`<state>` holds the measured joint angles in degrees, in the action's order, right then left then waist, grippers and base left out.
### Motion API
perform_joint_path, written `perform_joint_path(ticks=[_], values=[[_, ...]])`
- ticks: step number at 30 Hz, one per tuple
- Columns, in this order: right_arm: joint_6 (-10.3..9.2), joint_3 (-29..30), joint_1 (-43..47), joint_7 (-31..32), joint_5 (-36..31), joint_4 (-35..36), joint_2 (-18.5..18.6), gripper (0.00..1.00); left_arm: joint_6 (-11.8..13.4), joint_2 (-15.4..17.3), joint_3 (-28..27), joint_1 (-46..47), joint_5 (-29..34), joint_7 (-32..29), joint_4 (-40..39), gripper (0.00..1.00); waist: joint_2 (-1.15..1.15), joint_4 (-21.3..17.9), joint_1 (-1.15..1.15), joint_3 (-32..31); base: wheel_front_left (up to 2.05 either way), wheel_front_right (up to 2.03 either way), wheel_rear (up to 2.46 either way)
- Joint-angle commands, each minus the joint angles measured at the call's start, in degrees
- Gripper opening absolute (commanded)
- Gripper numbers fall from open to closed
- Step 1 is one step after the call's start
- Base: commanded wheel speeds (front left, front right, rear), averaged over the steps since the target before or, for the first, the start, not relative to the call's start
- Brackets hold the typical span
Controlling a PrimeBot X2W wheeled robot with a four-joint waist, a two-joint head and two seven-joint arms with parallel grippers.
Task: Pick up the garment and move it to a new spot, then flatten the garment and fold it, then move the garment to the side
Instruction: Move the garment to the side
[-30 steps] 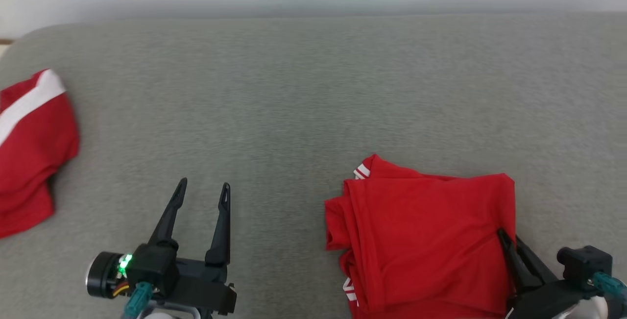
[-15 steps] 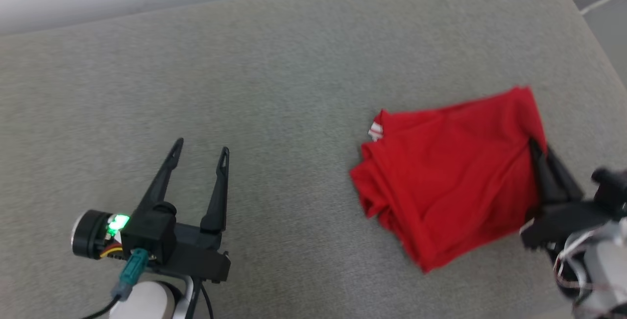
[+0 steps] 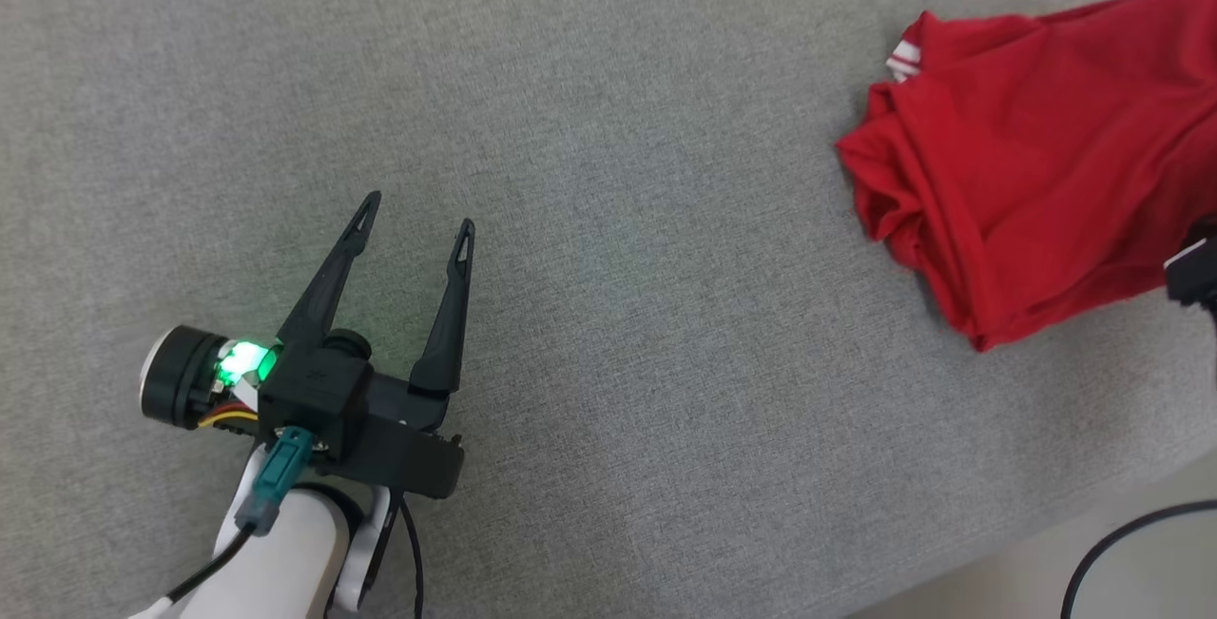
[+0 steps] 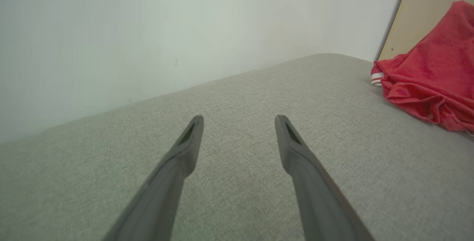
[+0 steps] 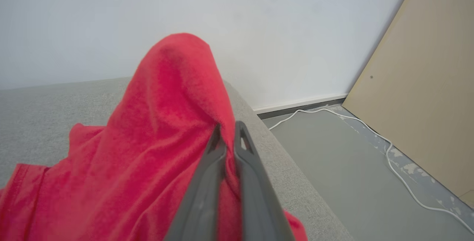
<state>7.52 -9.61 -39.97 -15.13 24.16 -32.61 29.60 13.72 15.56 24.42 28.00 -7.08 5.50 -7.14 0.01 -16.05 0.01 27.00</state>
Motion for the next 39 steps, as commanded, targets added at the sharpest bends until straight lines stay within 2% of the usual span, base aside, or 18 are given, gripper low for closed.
perform_joint_path(ticks=[1,4,5,6,7,9,13,17,19,20,23,28,36,39], values=[[-0.06,0.3,-0.66,-0.09,-0.08,-0.28,0.4,0.0,0.0,0.18,0.09,0.47,0.56,-0.18,-0.15,1.0,-0.01,-0.41,-0.01,1.41,0.0,0.0,0.0],[-0.06,1.07,-2.32,-0.1,-0.74,-2.37,0.93,0.0,-0.33,-0.04,0.57,1.35,0.7,-0.26,-0.29,1.0,-0.01,-0.02,-0.01,1.96,0.0,0.0,0.0],[-0.06,1.55,-3.11,-0.1,-1.05,-3.18,1.13,0.13,-0.48,-0.1,0.72,1.63,0.69,-0.25,-0.29,1.0,-0.01,0.15,-0.01,2.09,0.0,0.0,0.0],[-0.06,1.83,-3.73,-0.1,-1.28,-3.86,1.23,0.41,-0.31,-0.18,0.87,1.8,0.74,-0.24,-0.32,1.0,-0.01,0.3,-0.01,2.22,0.0,0.0,0.0],[-0.06,2.32,-4.21,-0.1,-1.41,-4.93,1.21,1.0,-0.36,-0.23,1.02,1.94,0.8,-0.22,-0.32,1.0,-0.01,0.45,-0.01,2.31,0.0,0.0,0.0],[-0.06,3.44,-5.11,-0.11,-1.78,-6.77,1.52,1.0,-0.45,-0.35,1.26,2.36,0.84,-0.17,-0.35,1.0,-0.01,0.79,-0.01,2.5,0.0,0.0,0.0],[-0.06,6.32,-5.51,-0.1,-3.06,-5.77,1.54,1.0,-0.27,-0.47,1.31,2.45,0.6,0.51,-0.29,1.0,-0.01,1.51,-0.01,2.15,0.0,0.0,0.0],[-0.06,8.36,-2.84,-0.1,-4.49,0.67,-0.23,1.0,0.42,-0.63,0.93,0.92,-0.21,1.46,0.33,1.0,-0.01,2.27,-0.01,0.34,0.0,0.0,0.0],[-0.06,8.93,-1.0,-0.11,-4.83,5.44,-1.76,1.0,0.78,-0.64,0.51,0.19,-0.71,2.03,0.56,1.0,-0.01,2.73,-0.01,-0.79,0.0,0.0,0.0],[-0.06,9.28,1.19,-0.12,-5.76,10.24,-3.01,1.0,1.22,-0.64,0.13,-0.8,-1.15,2.6,0.74,1.0,-0.01,3.31,-0.01,-2.06,0.0,0.0,0.0],[-0.06,8.16,4.97,-0.12,-7.02,17.3,-5.75,1.0,1.96,-0.41,-0.72,-2.33,-2.19,3.49,0.97,1.0,-0.01,4.34,-0.01,-4.02,0.0,0.0,0.0],[-0.05,6.08,11.59,-0.1,-8.12,25.14,-8.17,1.0,2.92,-0.83,-1.81,-4.8,-3.57,5.09,1.24,1.0,-0.01,7.51,-0.01,-7.16,0.0,0.0,0.0],[-0.05,1.57,22.61,0.34,-8.88,31.12,-11.06,1.0,4.01,-1.28,-3.46,-9.69,-6.55,7.51,2.39,1.0,-0.01,13.35,-0.01,-12.95,0.0,0.0,0.0],[-0.05,1.59,26.68,1.09,-9.41,32.55,-12.23,1.0,4.15,-0.81,-4.12,-11.65,-6.87,8.12,2.83,1.0,-0.01,15.29,-0.01,-15.32,0.0,0.0,0.0]])
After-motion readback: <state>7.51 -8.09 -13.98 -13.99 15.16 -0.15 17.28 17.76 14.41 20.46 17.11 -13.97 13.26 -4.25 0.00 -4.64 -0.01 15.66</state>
